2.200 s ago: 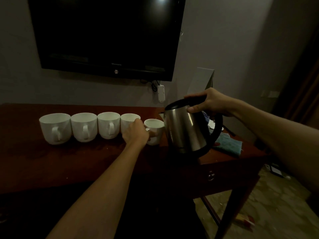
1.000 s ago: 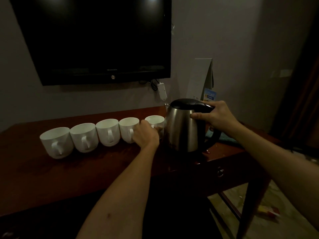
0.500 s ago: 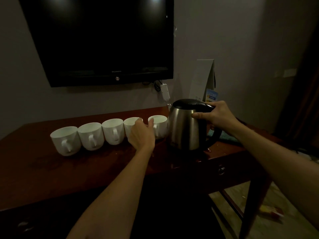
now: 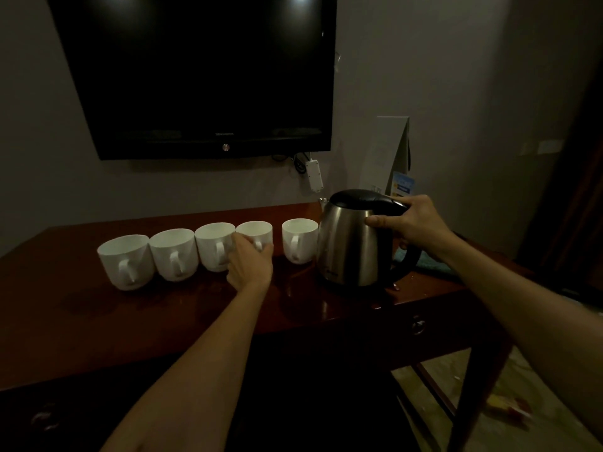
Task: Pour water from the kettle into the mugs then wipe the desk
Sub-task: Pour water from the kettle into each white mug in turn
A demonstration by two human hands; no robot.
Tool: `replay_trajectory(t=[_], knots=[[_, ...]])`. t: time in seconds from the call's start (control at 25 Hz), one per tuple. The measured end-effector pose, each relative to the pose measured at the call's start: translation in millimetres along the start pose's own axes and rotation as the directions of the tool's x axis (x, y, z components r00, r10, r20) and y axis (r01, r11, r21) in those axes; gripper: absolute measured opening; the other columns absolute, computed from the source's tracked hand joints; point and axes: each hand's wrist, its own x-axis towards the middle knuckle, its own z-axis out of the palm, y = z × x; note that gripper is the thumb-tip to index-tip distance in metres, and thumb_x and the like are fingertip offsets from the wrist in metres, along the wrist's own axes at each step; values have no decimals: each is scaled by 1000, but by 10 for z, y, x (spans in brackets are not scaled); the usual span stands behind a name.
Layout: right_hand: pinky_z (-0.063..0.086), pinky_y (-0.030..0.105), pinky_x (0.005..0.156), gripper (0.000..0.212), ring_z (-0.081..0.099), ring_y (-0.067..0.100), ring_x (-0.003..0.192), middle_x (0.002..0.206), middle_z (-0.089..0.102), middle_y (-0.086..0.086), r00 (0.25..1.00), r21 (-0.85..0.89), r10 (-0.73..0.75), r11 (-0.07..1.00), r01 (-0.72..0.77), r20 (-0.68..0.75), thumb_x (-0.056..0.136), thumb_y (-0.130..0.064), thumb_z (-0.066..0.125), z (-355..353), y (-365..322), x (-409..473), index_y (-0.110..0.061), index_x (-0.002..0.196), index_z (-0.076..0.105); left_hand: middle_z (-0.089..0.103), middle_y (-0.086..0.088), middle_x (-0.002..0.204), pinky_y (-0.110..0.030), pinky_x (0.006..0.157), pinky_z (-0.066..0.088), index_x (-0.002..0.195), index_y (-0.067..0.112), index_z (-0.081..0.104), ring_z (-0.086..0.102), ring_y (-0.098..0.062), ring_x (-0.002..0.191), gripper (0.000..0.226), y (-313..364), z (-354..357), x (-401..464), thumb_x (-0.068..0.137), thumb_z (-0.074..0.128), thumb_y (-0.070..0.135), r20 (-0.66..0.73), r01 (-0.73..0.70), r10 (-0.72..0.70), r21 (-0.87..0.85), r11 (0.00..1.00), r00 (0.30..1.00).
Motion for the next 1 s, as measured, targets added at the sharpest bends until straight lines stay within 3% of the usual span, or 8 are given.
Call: replay_trajectory(t=[0.2,0.44,0.72,1.0], knots=[[43,8,45,38,59,-6,48,71,65,-3,1000,0,8,1000,-8,16,77,-18,81,7,-37,-25,-2,111,70,61,-7,126,-39,78,43,125,15,48,61,-27,113,47,-56,-43,89,89,73,31,-2,8,-8,-7,1000,1000],[41,13,40,38,56,-1,41,51,63,-14,998,43,41,998,-43,44,77,-14,80,1,-115,-76,-1,111,68,63,-8,129,-47,88,49,139,15,49,60,-29,119,74,-124,-184,33,82,75,52,7,-120,121,192,974,993],[39,20,36,40,47,8,37,50,61,-6,990,64,82,994,-90,118,72,-19,79,-104,-228,-164,-2,107,70,73,0,84,-36,68,48,98,15,67,69,-19,88,49,-174,-330,2,73,80,55,119,-174,153,198,965,981],[42,15,41,27,55,3,42,53,64,-7,969,-64,76,996,-62,236,83,-8,73,-156,-480,-168,10,103,66,66,7,72,-32,67,44,123,15,66,62,-10,77,62,-134,-510,-64,74,81,50,313,-262,202,163,951,928]])
